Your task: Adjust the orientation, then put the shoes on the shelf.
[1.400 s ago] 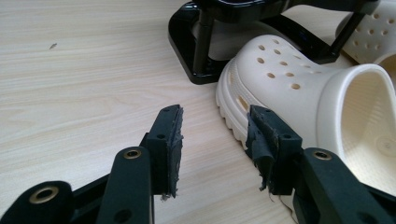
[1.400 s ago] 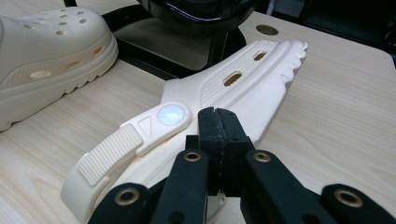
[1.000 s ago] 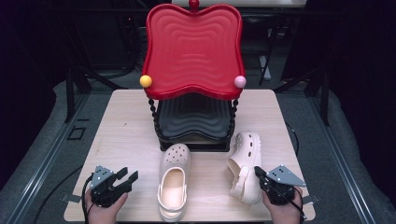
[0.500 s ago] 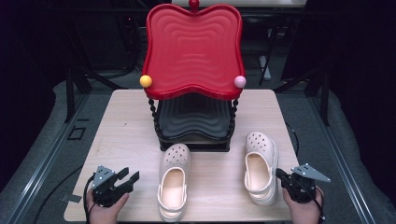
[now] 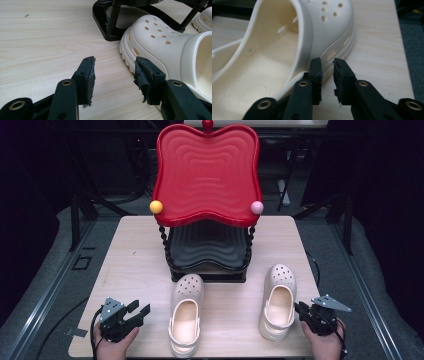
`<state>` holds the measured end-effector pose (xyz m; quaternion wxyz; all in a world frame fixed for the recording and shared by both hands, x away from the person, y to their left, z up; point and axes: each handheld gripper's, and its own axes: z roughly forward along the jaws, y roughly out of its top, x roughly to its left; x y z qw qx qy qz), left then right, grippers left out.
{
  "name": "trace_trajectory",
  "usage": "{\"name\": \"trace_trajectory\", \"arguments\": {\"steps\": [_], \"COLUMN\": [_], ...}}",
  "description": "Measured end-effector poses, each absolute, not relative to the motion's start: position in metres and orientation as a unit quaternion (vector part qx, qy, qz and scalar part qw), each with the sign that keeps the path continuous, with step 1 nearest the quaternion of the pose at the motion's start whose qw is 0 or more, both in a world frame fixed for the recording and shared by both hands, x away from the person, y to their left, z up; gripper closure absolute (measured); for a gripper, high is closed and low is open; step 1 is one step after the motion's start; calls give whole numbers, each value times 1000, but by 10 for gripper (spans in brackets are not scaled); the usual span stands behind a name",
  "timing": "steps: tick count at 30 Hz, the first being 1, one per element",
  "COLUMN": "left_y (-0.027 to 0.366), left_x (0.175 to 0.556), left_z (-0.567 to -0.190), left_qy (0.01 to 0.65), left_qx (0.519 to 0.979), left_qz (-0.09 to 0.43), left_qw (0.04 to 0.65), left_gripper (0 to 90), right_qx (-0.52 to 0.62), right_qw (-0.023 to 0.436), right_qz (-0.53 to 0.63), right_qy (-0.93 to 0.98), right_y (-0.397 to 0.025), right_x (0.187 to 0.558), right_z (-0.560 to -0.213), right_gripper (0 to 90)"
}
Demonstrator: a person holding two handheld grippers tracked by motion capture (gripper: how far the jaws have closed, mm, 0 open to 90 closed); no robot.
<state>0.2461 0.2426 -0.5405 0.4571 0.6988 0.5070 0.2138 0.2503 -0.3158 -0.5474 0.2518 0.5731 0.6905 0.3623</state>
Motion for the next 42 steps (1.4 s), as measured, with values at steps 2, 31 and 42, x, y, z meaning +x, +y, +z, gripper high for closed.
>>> {"name": "trace_trajectory", "arguments": {"steps": [2, 31, 42], "left_y": [242, 249, 250], "left_x": [246, 248, 249], "left_z": [-541, -542, -544], "left_qy": [507, 520, 522], "left_qx": [699, 688, 685], "left_qz": [214, 209, 208], "left_qw": [457, 462, 463], "left_gripper": [509, 500, 500], "right_qx": [571, 489, 484], "right_qw": [272, 355, 370], "right_qz": [366, 287, 273], "right_qy": [683, 744, 745], "right_y": [-315, -268, -269], "right_x": [248, 281, 282], "right_z": [-542, -520, -522], "right_gripper": [711, 623, 784]}}
